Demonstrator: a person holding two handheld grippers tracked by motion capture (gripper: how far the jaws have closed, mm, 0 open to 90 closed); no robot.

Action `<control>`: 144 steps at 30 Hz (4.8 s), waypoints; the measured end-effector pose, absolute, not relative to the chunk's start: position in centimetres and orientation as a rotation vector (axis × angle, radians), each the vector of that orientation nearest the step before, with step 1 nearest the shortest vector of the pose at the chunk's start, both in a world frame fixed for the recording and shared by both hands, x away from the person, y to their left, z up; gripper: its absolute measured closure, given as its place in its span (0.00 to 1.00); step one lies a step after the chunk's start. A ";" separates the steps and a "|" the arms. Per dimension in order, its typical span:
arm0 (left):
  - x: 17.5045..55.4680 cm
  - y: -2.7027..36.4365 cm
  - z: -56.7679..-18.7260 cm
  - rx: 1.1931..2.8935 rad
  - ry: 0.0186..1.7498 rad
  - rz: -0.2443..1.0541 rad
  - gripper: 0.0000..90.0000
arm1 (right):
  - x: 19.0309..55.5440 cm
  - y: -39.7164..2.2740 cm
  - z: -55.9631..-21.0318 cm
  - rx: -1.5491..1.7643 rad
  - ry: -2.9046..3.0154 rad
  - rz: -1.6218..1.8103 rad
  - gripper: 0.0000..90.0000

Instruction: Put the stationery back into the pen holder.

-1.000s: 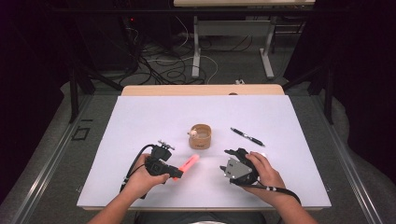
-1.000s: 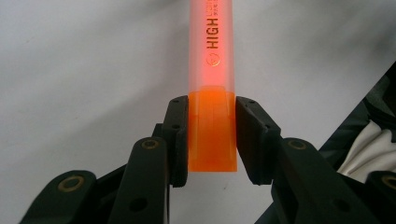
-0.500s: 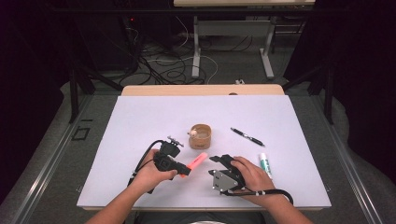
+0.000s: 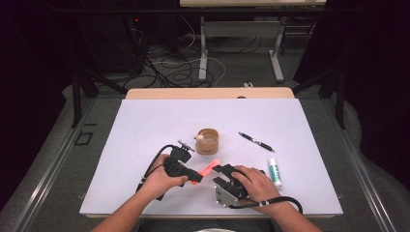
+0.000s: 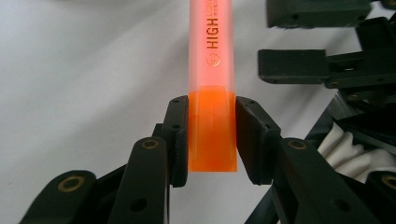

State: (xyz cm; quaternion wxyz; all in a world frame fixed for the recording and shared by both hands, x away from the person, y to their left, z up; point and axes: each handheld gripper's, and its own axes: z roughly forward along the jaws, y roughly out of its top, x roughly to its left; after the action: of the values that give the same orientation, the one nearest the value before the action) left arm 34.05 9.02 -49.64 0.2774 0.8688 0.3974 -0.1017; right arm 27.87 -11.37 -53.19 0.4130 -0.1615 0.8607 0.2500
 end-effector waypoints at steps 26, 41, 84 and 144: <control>33.4 6.0 -49.1 2.325 0.997 -0.366 0.74 | 27.7 -11.0 -53.6 -0.566 2.111 0.488 0.77; 33.5 6.2 -49.2 2.310 1.004 -0.390 0.74 | 27.5 -10.9 -53.9 -0.617 2.102 0.441 0.84; 35.3 11.6 -49.4 2.143 1.109 -0.120 0.51 | 29.8 -12.6 -52.3 -0.322 2.129 0.672 0.86; 36.9 14.8 -51.6 2.086 1.126 0.240 0.00 | 41.0 -10.3 -51.6 0.858 1.920 1.506 0.85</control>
State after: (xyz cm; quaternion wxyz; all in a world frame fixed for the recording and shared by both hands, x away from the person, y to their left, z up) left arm 36.91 14.76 -51.58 0.3703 0.8133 0.4388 0.0937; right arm 40.96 -10.33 -51.56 0.2739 0.3190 0.7140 0.5599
